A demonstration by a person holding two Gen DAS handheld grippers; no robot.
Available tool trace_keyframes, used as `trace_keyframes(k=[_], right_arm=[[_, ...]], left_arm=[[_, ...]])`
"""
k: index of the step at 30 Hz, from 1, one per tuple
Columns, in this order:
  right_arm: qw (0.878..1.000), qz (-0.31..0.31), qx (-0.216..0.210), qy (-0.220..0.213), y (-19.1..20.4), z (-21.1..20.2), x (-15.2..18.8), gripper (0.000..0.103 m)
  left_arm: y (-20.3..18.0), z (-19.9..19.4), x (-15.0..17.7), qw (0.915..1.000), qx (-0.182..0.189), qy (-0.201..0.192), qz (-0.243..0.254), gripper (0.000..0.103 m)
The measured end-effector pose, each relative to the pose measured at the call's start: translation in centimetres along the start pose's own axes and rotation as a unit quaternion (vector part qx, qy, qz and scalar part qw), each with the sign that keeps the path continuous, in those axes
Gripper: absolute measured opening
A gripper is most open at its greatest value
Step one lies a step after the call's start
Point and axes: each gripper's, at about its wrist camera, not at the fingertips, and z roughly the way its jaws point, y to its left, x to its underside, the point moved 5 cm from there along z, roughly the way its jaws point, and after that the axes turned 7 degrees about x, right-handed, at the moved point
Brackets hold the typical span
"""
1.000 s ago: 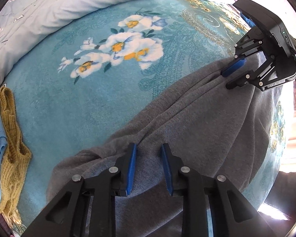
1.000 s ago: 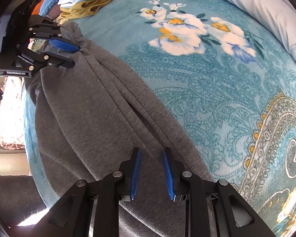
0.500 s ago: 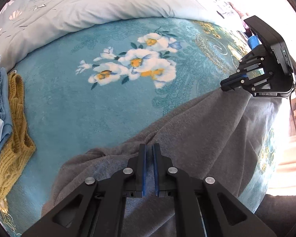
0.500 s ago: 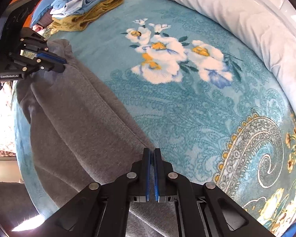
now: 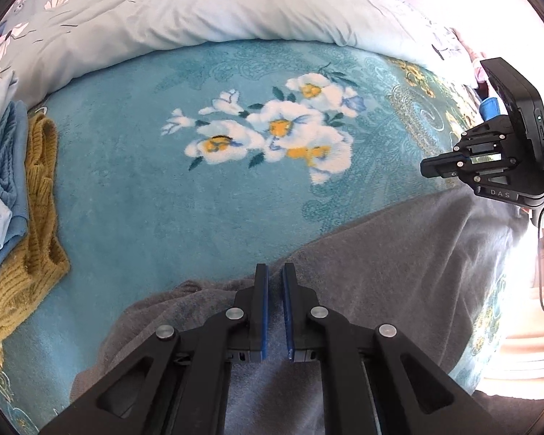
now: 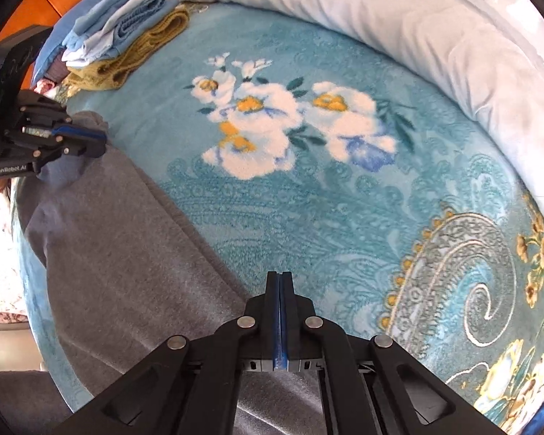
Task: Fold clothes
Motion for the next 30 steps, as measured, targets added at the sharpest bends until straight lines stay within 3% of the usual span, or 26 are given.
trace_keyframes(k=[2,6,11,14,19,23,28,30], right_arm=[[0.999,0.026,-0.002,-0.024,-1.6,-2.0,0.2,0.002],[0.994,0.085,0.009,-0.061,-4.5,-5.9,1.6,0.004],[0.985,0.160,0.019,-0.061,9.7,-6.9,-1.9,0.004],[0.978,0.203,0.017,-0.043,10.5,-7.0,2.0,0.004],[0.966,0.258,0.002,-0.020,11.8,-5.1,4.8,0.004],[0.967,0.253,-0.003,-0.022,12.2,-4.6,3.7,0.004],[0.967,0.251,-0.011,-0.043,12.0,-5.4,1.9,0.004],[0.969,0.244,-0.011,-0.044,12.3,-5.5,1.6,0.004]], left_arm=[[0.3,-2.0,0.5,0.9992,-0.007,-0.021,-0.033,0.016],[1.7,-6.9,3.3,0.9886,-0.032,-0.076,-0.126,0.048],[3.7,-11.1,10.5,0.9600,-0.106,-0.106,-0.237,0.060],[5.0,-11.1,15.9,0.9303,-0.124,-0.101,-0.330,0.064],[6.3,-8.2,20.5,0.8785,-0.034,-0.125,-0.460,0.064],[7.0,-5.3,20.4,0.8493,0.050,-0.165,-0.499,0.065],[8.5,-3.7,20.1,0.8133,0.102,-0.210,-0.533,0.071],[8.9,-3.5,20.0,0.8052,0.119,-0.220,-0.538,0.070]])
